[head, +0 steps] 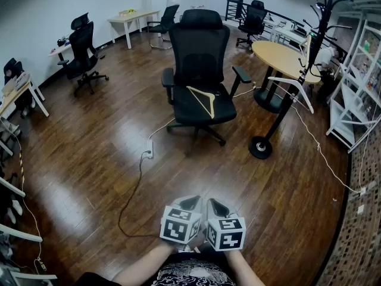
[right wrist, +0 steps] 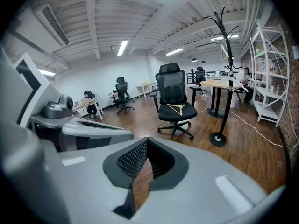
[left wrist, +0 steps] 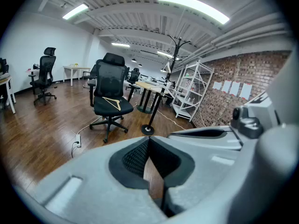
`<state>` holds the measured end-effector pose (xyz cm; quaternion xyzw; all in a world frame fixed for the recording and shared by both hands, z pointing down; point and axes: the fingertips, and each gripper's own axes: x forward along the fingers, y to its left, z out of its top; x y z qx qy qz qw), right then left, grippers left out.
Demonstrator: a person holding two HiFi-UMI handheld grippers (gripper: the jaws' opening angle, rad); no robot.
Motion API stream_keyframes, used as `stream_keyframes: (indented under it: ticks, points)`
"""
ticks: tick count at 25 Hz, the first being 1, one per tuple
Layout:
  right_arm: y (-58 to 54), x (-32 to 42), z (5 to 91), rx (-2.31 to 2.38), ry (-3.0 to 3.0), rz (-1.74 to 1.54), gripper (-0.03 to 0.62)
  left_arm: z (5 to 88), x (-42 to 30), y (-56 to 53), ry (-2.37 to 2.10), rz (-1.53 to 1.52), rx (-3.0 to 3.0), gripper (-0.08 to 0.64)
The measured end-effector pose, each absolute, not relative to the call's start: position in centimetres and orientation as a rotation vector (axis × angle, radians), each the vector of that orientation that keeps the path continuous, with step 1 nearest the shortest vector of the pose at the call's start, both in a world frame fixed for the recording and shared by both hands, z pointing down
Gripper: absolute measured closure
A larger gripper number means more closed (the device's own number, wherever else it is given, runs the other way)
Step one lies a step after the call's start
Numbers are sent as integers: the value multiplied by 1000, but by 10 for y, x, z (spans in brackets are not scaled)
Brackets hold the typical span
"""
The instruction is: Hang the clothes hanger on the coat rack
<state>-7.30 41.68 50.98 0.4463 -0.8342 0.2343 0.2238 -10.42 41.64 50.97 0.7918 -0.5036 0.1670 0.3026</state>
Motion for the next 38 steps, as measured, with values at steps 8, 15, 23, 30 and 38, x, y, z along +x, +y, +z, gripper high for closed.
stream_keyframes:
  ticks: [8, 15, 23, 30, 38]
  points:
    - [378, -88, 513, 1224, -2319, 633, 591, 518, -122, 381, -1353, 438, 2092, 555]
    - [298, -91, 516, 1232, -2335, 644, 591, 524, -129, 310, -1361, 466, 2086, 555]
    - [198, -85, 515, 1203, -2325, 608, 591, 523, -116, 205, -1357, 481, 2068, 555]
    - [125, -72, 519, 1188, -2343, 675, 591, 520, -104, 131, -1368, 543, 2071, 555]
    - [71, -67, 526, 1144, -2365, 702, 591, 527, -97, 78, -1379, 554, 2060, 555]
